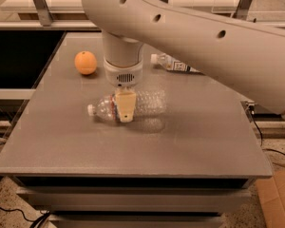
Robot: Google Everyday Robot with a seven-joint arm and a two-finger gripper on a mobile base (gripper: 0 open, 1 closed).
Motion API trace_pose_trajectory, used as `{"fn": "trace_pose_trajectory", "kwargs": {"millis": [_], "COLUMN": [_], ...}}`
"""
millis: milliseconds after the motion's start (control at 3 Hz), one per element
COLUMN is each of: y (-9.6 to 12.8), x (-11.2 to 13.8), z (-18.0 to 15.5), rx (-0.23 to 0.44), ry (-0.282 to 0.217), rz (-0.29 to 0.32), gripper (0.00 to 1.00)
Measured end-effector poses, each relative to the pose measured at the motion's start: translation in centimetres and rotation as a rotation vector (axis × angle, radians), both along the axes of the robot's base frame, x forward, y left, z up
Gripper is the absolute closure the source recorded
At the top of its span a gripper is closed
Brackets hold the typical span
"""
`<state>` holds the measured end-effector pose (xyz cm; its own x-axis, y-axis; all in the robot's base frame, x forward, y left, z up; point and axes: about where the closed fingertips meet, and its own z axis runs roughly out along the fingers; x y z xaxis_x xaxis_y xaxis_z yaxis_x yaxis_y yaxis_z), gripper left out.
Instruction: Place water bottle upright
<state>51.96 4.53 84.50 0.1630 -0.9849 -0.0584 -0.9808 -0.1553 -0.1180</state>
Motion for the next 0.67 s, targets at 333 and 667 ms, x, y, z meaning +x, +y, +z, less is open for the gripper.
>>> {"fn": "trace_pose_trajectory", "kwargs": {"millis": [333,667], "y": [0.4,0.8], "x": [0.0,-0.2], "z": [1.4,3.3], "rx": [0.014,0.051], "ry": [-0.006,0.004], "rz": [0.002,0.003], "gripper": [0.59,0.82]}}
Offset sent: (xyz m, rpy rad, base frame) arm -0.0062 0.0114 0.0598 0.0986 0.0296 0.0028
